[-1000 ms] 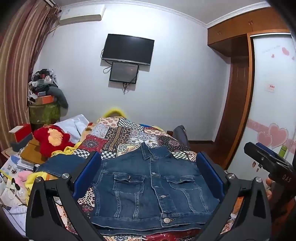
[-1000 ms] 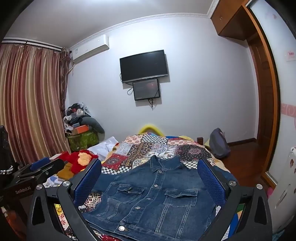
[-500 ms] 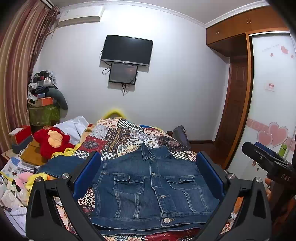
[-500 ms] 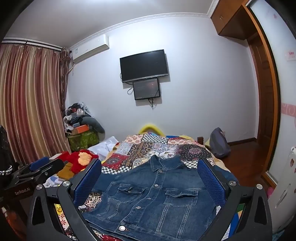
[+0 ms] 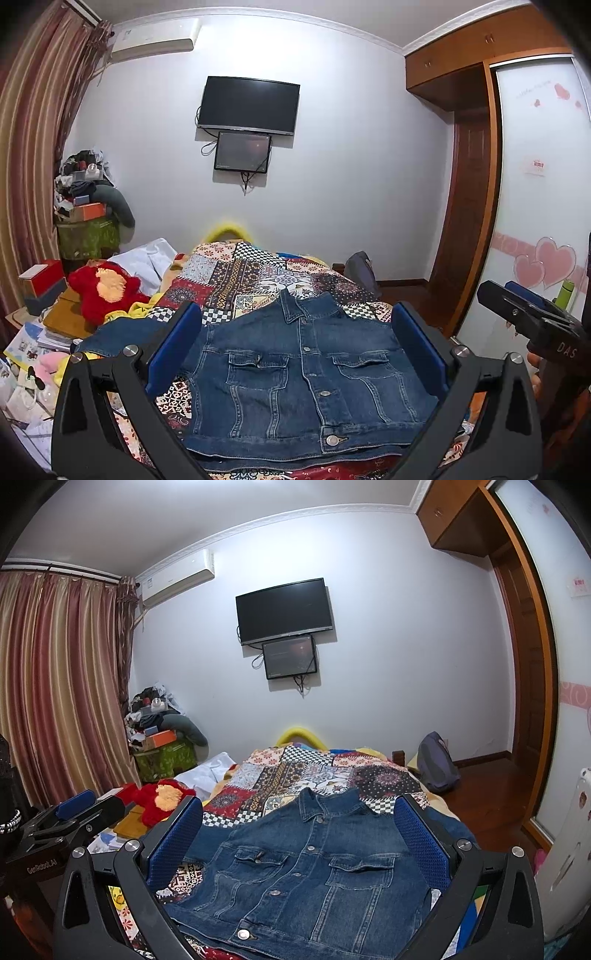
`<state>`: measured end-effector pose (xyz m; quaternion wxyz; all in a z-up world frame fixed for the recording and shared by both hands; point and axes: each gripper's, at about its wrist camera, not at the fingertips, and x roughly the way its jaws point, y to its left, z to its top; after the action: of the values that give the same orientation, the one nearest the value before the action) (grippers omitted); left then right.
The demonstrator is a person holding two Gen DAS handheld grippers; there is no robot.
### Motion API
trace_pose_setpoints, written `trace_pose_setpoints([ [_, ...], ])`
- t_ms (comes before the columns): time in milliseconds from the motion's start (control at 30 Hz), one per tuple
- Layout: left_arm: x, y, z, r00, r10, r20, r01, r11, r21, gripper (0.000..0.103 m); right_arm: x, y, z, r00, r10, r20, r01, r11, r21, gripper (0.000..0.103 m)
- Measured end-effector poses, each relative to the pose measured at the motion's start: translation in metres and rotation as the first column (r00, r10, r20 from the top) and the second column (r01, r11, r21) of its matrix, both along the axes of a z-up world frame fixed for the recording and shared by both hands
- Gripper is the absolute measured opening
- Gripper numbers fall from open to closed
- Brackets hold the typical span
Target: Fold large clothes
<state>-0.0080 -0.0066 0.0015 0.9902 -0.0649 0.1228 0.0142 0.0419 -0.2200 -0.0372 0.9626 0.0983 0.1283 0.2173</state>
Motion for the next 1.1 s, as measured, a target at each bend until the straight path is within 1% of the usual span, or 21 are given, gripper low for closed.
trace_pose_setpoints([
  [1100,0.0029,-0.0019,-0.0002,1.000,-0.006,-0.006,0.006,1.000,0.005,0.103,0.0009,-0.0016,-0.0072,1.000,-0.007,-0.016,0.008,1.000,0.007,0.103],
])
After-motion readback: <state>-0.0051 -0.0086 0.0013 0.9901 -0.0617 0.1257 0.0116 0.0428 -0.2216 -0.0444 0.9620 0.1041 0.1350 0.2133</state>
